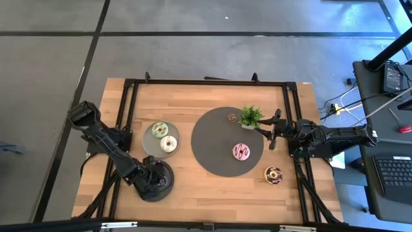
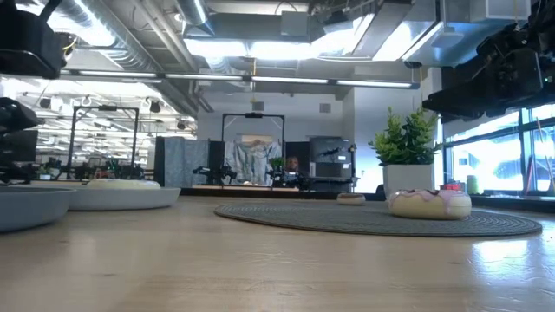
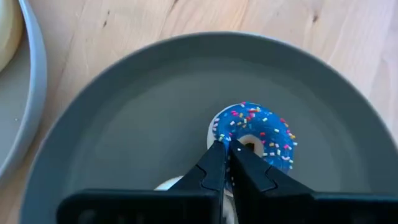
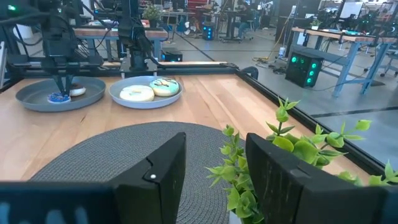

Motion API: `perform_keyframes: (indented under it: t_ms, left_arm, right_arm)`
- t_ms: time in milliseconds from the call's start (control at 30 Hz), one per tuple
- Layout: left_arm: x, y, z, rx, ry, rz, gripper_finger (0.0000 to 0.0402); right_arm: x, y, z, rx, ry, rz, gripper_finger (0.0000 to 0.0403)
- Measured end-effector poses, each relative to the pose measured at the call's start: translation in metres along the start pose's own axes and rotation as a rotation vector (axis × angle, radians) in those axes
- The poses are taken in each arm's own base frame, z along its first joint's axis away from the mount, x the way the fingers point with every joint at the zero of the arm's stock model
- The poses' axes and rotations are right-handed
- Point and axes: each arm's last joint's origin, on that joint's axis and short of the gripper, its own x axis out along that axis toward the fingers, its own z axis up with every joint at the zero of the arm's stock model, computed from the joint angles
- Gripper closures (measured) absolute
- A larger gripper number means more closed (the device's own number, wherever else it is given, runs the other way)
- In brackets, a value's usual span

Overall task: Pick & Place donuts
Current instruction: Put the small violet donut on the dark gray plate

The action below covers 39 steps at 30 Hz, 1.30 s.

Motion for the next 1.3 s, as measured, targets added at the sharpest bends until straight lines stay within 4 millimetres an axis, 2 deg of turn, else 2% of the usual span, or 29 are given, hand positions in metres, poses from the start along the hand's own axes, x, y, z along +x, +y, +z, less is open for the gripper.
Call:
perform_keyframes:
  t_ms: [267, 700, 1300]
  left_arm:
    - [0.0005, -0.0001, -0.0001, 0.001, 0.001, 0.002, 0.0368]
    - [0.0006, 0.0001, 0.0000, 0.033, 0.004, 0.002, 0.0357]
    - [-0.0026, 0.0013, 0.0005, 0.034, 0.011, -0.003, 0.0300]
  right_arm:
    - [0.0000, 0.0000, 0.0000, 0.000, 0.000, 0.000, 0.0234]
    - [0.0000, 0.0000, -0.0001, -0.003, 0.001, 0.000, 0.0234]
    - [0.0000, 0.0000, 0.0000, -0.004, 0.000, 0.000, 0.0234]
